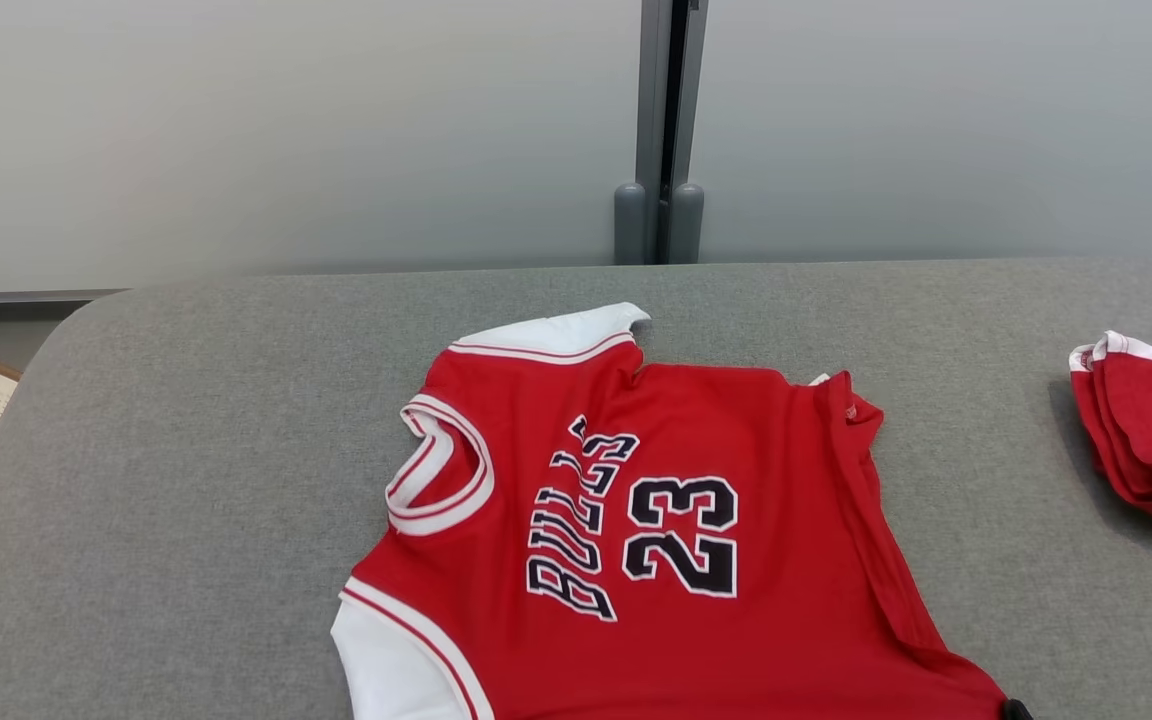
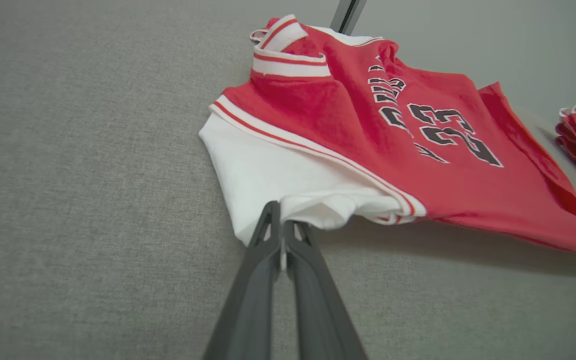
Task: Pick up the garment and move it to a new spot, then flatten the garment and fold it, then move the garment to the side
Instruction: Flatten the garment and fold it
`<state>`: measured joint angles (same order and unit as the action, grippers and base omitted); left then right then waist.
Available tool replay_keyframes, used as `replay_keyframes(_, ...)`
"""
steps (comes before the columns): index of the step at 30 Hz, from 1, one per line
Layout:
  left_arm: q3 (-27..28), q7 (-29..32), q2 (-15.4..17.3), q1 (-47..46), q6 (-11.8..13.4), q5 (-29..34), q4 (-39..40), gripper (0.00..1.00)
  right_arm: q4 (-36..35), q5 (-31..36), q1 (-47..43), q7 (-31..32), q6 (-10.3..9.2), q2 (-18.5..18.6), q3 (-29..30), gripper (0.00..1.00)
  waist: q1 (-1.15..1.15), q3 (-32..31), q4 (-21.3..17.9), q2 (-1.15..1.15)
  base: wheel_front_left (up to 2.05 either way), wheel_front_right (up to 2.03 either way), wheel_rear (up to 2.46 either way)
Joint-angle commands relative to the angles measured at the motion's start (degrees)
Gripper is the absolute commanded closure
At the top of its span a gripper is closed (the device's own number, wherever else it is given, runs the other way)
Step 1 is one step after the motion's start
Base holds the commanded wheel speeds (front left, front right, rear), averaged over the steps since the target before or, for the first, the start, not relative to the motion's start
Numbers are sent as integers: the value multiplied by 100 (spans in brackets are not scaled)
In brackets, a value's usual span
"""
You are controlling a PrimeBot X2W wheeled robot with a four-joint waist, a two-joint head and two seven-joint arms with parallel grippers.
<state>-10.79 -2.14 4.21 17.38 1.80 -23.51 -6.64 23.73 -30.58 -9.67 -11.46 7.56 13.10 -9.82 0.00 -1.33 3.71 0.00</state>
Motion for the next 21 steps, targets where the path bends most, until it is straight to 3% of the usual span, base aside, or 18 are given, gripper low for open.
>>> replay_keyframes(1,41,137,36,202,147,-12,278,100,-114,106,-172,89,-13,-18,160,100,0,-16,10,0,0,0,0)
replay_keyframes(11,-100,675,155,573,348,50,1082,100,-682,462,-560,574,-13,-342,559,100,0,-49,-10,0,0,0,0)
replay_keyframes(21,-15,697,412,-214,138,90,781,100,-875,656,-284,1225,-14,-588,875,100,0,115,-46,0,0,0,0)
